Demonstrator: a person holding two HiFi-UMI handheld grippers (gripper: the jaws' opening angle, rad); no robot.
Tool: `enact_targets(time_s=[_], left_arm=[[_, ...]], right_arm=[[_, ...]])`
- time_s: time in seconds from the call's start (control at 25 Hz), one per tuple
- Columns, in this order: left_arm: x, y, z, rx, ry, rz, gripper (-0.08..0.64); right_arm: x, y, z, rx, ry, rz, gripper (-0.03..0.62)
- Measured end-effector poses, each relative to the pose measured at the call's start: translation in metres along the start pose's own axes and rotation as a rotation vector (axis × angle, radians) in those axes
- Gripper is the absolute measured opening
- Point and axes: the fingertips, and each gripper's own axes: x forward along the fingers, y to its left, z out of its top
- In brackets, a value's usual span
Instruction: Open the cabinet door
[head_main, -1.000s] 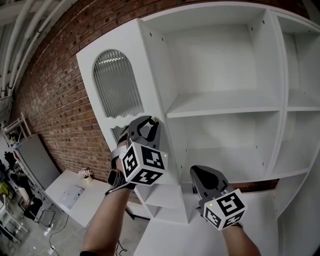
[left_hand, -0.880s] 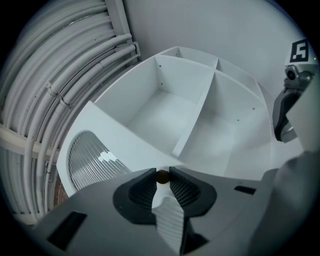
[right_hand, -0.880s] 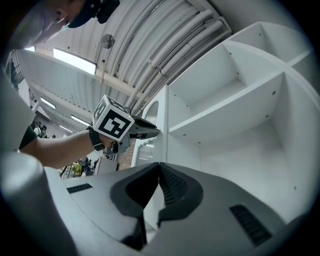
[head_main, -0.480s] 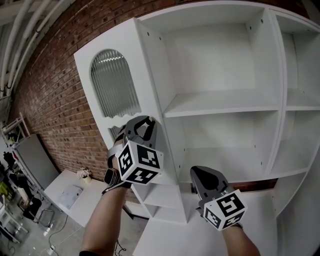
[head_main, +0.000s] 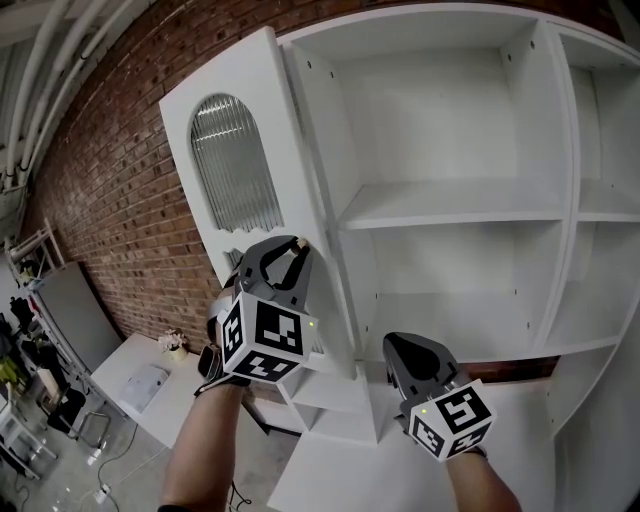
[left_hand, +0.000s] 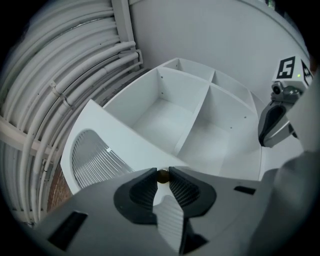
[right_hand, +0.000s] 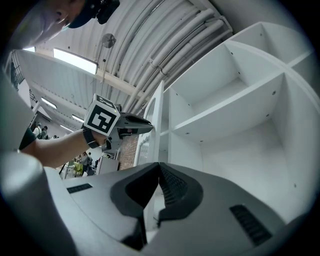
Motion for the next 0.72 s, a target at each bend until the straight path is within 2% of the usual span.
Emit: enact_targets(time_s=[0.48,0.72], left_arm=[[-0.044,0.01,-0.004,-0.025,-0.055,-0.042,0.077],[-0.068,0.015,-0.009,-0.031,-0.096,-0.064,0.077]], right_arm=[[0.01,0.027,0.001,0.019,-0.012,0.025,0.005],[0.012,0.047,0.003,0.003,-0.011,0.002,0.005]])
